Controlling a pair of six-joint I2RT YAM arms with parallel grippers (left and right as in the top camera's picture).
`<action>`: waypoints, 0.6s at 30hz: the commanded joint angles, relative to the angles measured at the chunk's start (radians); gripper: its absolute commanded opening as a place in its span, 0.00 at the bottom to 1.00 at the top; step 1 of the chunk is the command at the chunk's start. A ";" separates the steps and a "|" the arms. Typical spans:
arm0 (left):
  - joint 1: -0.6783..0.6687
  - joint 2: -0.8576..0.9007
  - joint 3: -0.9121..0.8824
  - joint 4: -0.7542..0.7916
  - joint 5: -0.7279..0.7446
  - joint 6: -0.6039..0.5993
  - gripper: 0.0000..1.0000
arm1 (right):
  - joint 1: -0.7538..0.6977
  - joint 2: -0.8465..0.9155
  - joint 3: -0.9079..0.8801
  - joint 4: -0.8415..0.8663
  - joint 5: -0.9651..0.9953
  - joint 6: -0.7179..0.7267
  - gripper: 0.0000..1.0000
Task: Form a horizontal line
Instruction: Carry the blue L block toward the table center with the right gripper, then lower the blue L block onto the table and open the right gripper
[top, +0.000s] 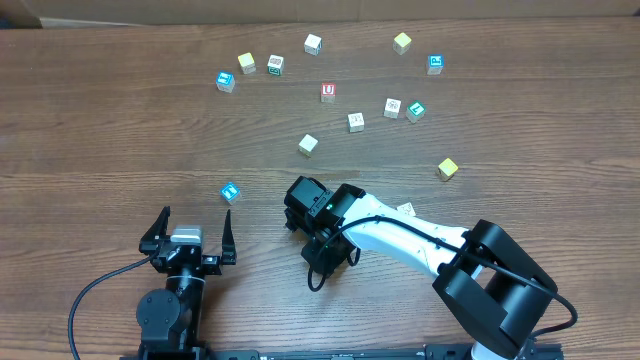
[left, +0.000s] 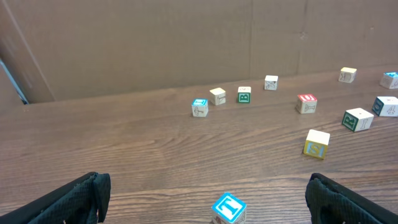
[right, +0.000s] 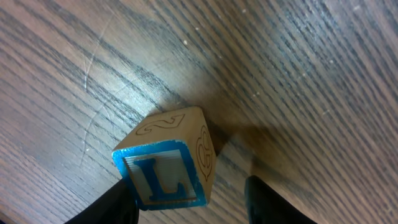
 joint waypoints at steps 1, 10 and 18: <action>0.004 -0.010 -0.003 -0.001 -0.006 0.019 0.99 | 0.005 0.005 -0.002 0.007 0.010 -0.010 0.58; 0.004 -0.010 -0.003 -0.001 -0.006 0.019 1.00 | 0.004 0.004 0.016 0.024 0.009 -0.029 0.63; 0.004 -0.010 -0.003 -0.001 -0.006 0.019 1.00 | 0.004 0.004 0.034 0.039 0.010 -0.029 0.50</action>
